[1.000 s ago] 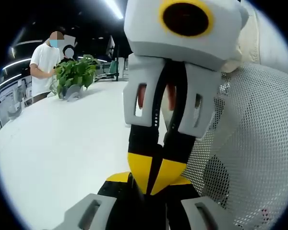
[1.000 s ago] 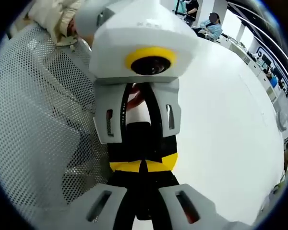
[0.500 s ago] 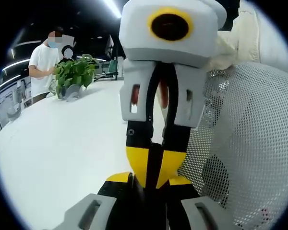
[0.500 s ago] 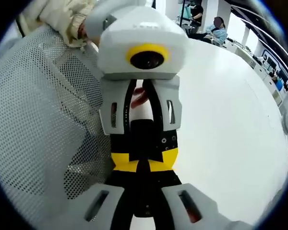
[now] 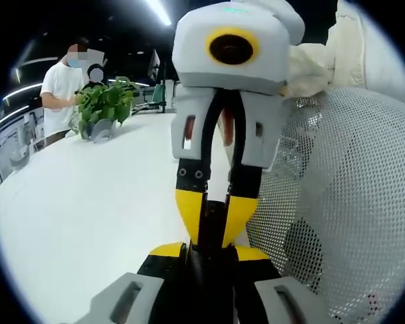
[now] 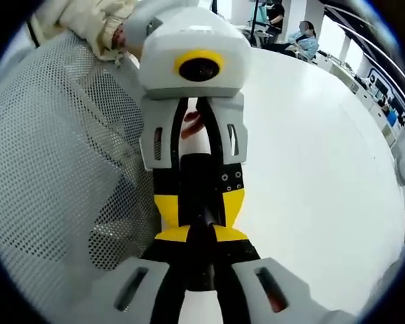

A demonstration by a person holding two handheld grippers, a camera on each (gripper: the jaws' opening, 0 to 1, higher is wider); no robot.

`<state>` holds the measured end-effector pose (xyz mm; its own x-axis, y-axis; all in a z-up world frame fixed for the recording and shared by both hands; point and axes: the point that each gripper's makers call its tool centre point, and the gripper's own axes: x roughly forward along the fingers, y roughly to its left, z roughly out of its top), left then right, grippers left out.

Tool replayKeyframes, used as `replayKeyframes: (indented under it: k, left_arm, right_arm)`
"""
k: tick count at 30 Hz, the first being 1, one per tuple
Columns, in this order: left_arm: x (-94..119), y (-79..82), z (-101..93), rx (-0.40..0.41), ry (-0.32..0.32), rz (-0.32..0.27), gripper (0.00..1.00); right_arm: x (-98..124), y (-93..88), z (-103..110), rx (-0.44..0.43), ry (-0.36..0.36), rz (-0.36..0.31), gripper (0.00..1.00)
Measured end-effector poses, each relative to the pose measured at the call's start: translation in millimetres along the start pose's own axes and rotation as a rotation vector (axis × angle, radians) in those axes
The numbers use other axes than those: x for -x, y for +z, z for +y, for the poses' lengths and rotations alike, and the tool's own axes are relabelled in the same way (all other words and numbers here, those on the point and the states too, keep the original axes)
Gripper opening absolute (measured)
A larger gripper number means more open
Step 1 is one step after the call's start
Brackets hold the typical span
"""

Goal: Press the specified remote control buttons in sequence, fully releasing each button before pressing the next.

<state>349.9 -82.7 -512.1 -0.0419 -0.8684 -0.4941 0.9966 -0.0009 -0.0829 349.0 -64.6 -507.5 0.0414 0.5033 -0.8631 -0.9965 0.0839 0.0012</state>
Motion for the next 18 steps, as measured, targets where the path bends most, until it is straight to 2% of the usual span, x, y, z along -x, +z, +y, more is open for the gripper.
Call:
replayKeyframes:
  k: [8,18]
  left_arm:
    - [-0.3,0.3,-1.1,0.0,0.0,-0.001,0.27]
    - [-0.6,0.6,-0.5,-0.001,0.0,0.0,0.27]
  right_arm:
    - [2.5,-6.1,0.6,0.007,0.0,0.017,0.19]
    - [3.8,-8.4,-0.2,0.005,0.003,0.018,0.19]
